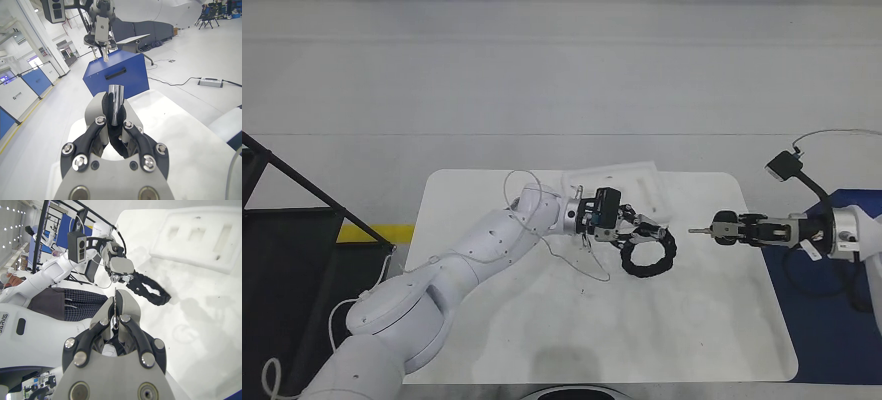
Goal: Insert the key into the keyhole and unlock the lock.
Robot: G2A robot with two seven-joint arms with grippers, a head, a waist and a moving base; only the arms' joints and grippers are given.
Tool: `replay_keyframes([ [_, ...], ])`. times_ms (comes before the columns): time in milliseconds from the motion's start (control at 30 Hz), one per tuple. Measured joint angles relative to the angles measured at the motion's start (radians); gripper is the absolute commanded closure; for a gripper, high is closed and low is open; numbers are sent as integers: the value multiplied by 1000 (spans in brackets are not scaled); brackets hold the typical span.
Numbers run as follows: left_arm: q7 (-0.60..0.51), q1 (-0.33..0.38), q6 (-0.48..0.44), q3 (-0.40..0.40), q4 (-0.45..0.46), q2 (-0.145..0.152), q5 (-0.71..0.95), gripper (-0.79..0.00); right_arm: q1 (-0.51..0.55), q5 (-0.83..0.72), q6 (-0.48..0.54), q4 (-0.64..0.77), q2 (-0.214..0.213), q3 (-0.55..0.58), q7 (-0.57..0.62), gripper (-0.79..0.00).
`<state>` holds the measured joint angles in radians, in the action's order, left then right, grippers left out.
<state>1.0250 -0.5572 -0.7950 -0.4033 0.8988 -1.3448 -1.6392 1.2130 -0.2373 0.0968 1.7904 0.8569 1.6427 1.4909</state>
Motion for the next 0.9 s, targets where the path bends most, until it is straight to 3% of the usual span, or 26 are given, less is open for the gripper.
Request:
replay_keyframes([
  [300, -74, 2, -23, -66, 114, 33, 10, 0, 65, -54, -37, 105, -19, 124, 19, 0],
  [533, -155, 3, -32, -82, 131, 17, 61, 0, 140, -21, -72, 178, -26, 177, -44, 0],
  [900, -160, 5, -33, -79, 129, 11, 61, 0, 163, -36, -83, 176, -26, 178, -70, 0],
])
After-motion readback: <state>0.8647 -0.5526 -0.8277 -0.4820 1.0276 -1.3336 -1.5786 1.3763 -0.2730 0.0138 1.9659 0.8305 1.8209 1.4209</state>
